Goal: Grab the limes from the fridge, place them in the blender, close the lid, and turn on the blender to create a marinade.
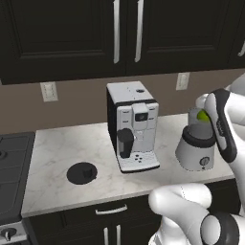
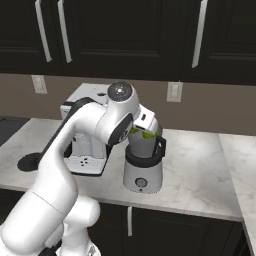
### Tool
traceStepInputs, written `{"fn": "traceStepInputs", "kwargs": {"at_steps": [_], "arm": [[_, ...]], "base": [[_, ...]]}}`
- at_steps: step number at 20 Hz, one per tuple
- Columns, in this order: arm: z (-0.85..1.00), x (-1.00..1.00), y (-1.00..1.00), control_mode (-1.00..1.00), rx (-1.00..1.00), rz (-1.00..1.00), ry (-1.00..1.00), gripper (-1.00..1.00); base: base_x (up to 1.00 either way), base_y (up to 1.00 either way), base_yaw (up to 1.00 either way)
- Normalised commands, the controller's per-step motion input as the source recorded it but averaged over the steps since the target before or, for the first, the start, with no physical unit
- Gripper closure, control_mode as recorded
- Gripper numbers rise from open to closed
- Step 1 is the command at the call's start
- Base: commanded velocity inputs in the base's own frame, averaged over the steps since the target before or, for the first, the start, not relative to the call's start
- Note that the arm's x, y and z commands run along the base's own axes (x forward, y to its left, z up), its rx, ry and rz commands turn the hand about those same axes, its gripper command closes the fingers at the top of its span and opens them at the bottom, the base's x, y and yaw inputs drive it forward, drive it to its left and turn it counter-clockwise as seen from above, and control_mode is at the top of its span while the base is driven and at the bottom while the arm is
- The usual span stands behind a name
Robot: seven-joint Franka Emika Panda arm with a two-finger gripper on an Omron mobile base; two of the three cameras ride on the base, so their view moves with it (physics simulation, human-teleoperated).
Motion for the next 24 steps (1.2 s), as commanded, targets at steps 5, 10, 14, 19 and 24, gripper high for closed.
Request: {"fn": "traceStepInputs", "kwargs": {"at_steps": [5,10,14,19,24], "arm": [[-0.39,0.46,-0.13,-1.00,0.00,0.02,0.00,1.00],[-0.41,0.40,-0.01,-1.00,0.00,0.04,0.00,1.00],[-0.37,0.33,0.00,-1.00,0.00,0.03,0.00,1.00],[-0.21,0.36,0.00,-1.00,0.00,0.02,0.00,1.00],[-0.08,0.13,0.00,-1.00,0.00,0.03,0.04,1.00]], "base": [[0.00,0.00,0.00],[0.00,0.00,0.00],[0.00,0.00,0.00],[0.00,0.00,0.00],[0.00,0.00,0.00]]}}
